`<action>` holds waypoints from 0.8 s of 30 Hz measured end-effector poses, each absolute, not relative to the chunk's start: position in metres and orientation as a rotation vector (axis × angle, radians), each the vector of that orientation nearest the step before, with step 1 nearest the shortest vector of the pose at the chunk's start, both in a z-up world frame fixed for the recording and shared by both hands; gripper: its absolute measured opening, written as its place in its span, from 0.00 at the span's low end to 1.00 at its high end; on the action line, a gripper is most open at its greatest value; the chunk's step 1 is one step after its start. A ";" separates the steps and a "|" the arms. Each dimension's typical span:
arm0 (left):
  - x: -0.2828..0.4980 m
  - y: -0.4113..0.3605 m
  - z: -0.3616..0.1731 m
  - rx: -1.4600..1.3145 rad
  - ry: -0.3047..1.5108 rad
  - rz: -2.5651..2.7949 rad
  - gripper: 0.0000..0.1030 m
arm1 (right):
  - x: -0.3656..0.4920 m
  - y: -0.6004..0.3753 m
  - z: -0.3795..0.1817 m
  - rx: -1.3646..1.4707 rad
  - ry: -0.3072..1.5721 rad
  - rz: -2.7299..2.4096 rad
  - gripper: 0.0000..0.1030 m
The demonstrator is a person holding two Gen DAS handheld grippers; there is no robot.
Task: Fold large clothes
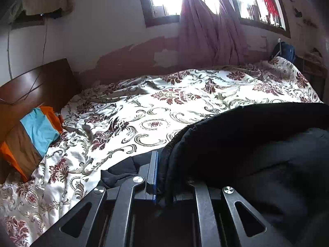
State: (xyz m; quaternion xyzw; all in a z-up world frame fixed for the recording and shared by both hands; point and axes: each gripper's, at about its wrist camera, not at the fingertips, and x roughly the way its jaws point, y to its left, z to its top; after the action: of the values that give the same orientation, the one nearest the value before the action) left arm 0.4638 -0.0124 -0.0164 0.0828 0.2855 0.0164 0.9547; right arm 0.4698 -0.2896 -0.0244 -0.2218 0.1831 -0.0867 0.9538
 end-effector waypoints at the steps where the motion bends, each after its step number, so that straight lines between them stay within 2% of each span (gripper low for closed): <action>1: 0.467 -0.011 -0.017 0.167 0.585 0.031 0.10 | 0.470 -0.287 -0.025 -0.457 0.372 -0.180 0.07; 4: 0.470 -0.010 -0.019 0.157 0.602 0.018 0.10 | 0.465 -0.285 -0.024 -0.451 0.367 -0.173 0.13; 5: 0.470 -0.006 -0.018 0.145 0.601 0.011 0.11 | 0.460 -0.287 -0.021 -0.435 0.355 -0.165 0.25; 6: 0.469 -0.002 -0.016 0.127 0.597 0.002 0.12 | 0.456 -0.288 -0.015 -0.415 0.332 -0.162 0.48; 8: 0.466 0.005 -0.012 0.094 0.586 -0.012 0.13 | 0.440 -0.296 -0.006 -0.376 0.270 -0.177 0.75; 11: 0.451 0.014 -0.001 0.037 0.550 -0.004 0.20 | 0.414 -0.301 0.012 -0.329 0.199 -0.165 0.75; 13: 0.441 0.015 0.006 0.029 0.526 0.012 0.33 | 0.397 -0.302 0.022 -0.316 0.178 -0.147 0.76; 14: 0.435 0.015 0.010 0.029 0.503 0.023 0.59 | 0.389 -0.301 0.024 -0.312 0.171 -0.137 0.76; 15: 0.424 0.015 0.018 0.035 0.446 0.047 0.91 | 0.383 -0.300 0.026 -0.311 0.166 -0.126 0.76; 16: 0.416 0.015 0.023 0.039 0.402 0.067 0.99 | 0.371 -0.298 0.028 -0.309 0.161 -0.112 0.76; 18: 0.395 0.014 0.038 0.042 0.297 0.071 1.00 | 0.358 -0.295 0.032 -0.294 0.158 -0.091 0.78; 19: 0.392 0.013 0.042 0.041 0.294 0.057 1.00 | 0.351 -0.295 0.031 -0.280 0.162 -0.079 0.80; 21: 0.382 0.009 0.047 0.045 0.315 0.030 1.00 | 0.337 -0.293 0.030 -0.248 0.176 -0.041 0.93; 24: 0.358 0.000 0.042 0.061 0.321 -0.022 1.00 | 0.321 -0.296 0.021 -0.210 0.201 0.024 0.95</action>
State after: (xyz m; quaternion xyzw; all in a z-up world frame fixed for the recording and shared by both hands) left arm 0.3582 -0.0004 0.0421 0.0303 0.1600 -0.0111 0.9866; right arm 0.3210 -0.2958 0.0212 -0.1048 0.1000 0.0119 0.9894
